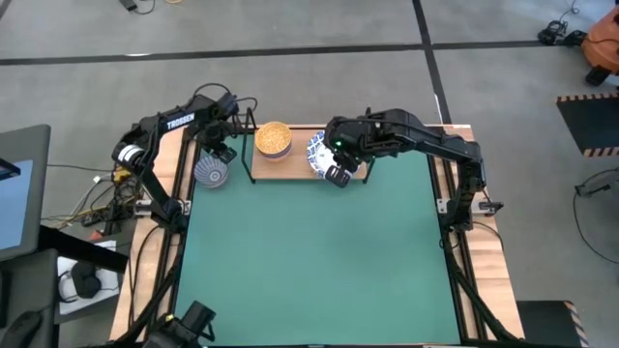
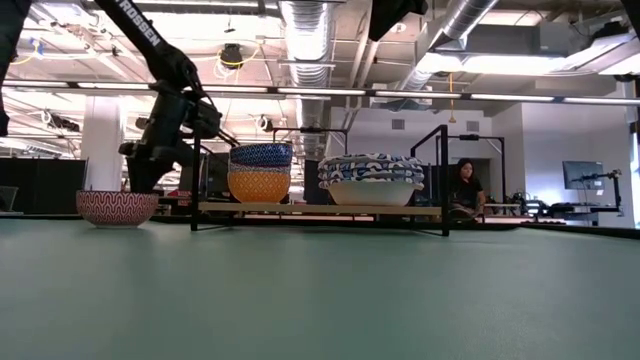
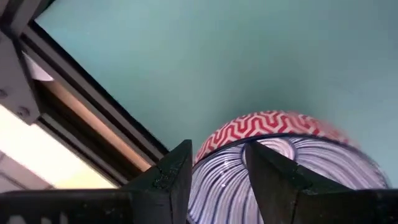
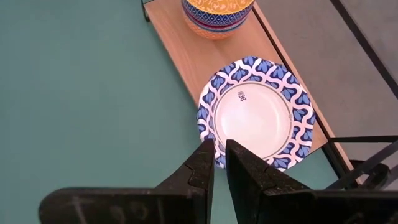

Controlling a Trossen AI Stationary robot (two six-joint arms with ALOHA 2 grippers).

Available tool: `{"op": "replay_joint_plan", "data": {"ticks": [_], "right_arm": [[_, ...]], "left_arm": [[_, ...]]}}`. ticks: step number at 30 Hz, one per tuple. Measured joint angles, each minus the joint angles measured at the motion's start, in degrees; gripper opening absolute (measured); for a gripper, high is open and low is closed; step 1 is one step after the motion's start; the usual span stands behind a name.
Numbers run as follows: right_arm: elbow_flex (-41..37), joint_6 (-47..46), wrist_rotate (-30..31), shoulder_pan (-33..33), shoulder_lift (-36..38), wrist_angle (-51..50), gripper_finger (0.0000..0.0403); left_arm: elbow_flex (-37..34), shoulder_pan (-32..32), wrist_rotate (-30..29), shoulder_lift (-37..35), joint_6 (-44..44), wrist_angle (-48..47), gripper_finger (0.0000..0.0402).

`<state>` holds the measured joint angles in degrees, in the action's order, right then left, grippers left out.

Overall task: Place and stack bowls onto a shelf
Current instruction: Stack the blue striped bowl on top of the yellow bowl on the shelf

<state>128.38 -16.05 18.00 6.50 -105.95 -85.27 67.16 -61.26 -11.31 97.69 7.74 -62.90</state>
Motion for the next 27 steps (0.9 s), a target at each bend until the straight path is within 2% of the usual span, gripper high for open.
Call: {"op": "replay_joint_plan", "data": {"ticks": [6,12,16,22,27], "right_arm": [[0.0,0.0,0.0,0.0,0.0,0.0,0.0066],[0.0,0.1,0.1,0.0,0.0,0.0,0.0066],[0.0,1.2,0.2,0.0,0.0,-0.1,0.0066],[0.0,2.5,0.3,0.4,0.0,-0.1,0.0066],[0.0,3.0,0.3,1.1,0.0,-0.8,0.0066]], "left_arm": [[-1.7,-0.1,1.2,-0.1,-8.1,2.2,0.0134],[-4.6,1.6,0.6,-0.1,-9.4,3.8,0.0123],[-4.7,1.7,0.5,0.0,-11.4,4.6,0.0094],[-4.6,1.7,1.4,-0.2,-9.7,3.0,0.0017],[-4.5,1.9,2.0,-0.8,-8.9,1.7,0.0013]]}}
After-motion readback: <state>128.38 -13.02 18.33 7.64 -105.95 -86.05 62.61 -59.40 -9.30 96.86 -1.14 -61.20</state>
